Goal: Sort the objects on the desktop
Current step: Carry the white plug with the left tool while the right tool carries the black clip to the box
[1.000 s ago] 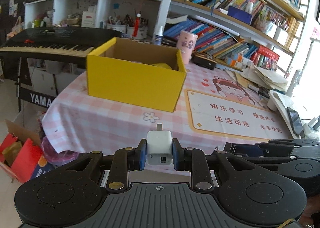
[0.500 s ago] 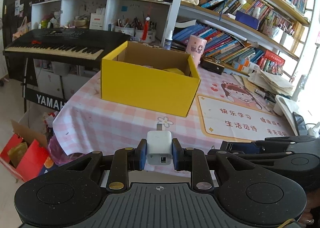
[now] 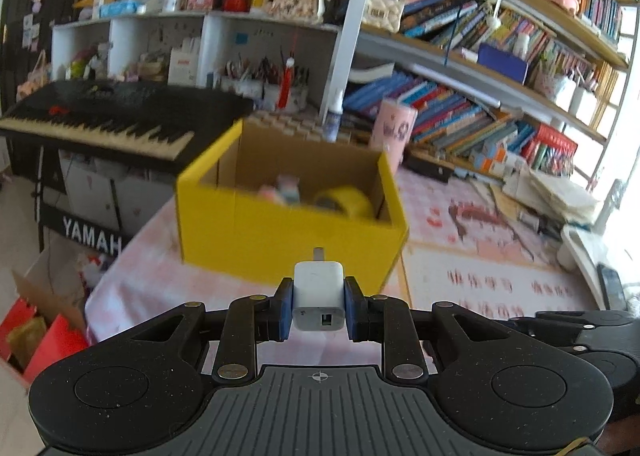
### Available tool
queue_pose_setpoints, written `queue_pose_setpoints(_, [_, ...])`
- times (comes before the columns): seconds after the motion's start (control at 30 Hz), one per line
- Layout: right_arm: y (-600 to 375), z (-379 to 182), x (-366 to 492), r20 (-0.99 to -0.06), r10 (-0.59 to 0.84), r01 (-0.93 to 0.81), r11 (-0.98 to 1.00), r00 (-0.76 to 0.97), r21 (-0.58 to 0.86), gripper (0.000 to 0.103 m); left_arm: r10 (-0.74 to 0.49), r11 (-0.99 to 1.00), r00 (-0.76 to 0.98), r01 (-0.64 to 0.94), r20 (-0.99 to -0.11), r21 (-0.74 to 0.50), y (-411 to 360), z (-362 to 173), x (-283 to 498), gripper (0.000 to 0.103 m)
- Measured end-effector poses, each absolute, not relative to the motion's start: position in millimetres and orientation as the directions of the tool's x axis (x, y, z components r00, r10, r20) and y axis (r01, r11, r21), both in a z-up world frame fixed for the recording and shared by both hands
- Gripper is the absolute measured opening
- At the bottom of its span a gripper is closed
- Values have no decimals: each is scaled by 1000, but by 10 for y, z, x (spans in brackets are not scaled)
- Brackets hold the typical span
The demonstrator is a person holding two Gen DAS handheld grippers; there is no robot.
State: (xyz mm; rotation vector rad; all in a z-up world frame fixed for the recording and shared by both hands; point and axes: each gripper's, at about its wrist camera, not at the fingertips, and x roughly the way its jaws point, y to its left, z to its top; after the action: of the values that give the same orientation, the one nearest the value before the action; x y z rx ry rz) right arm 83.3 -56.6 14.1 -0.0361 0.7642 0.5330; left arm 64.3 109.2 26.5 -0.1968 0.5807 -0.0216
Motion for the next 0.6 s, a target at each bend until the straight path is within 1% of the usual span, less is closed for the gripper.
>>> queue_pose_setpoints(0.2, [-630,414,1213,-582,456,-472,871,674,136,31,-48,984,871,-44,-488,-175,1070,427,1124,24])
queue_pose_setpoints(0.37, [-661,611,1607,-516,473,-479,868,714,134,31,-20,986,882,-62,-471,-158,1064,465,1494,24])
queue_pose_setpoints(0.47, [-641,687,1859,-490,489,-493,860,722,132,31,-9,984,881,-77,-473,-160,1068,433,1711,24])
queue_pose_setpoints(0.6, [-559,693,2216,-470,508,-514,849,722,127,31,-9,986,860,-77,-511,-147,1004,306,2027,24])
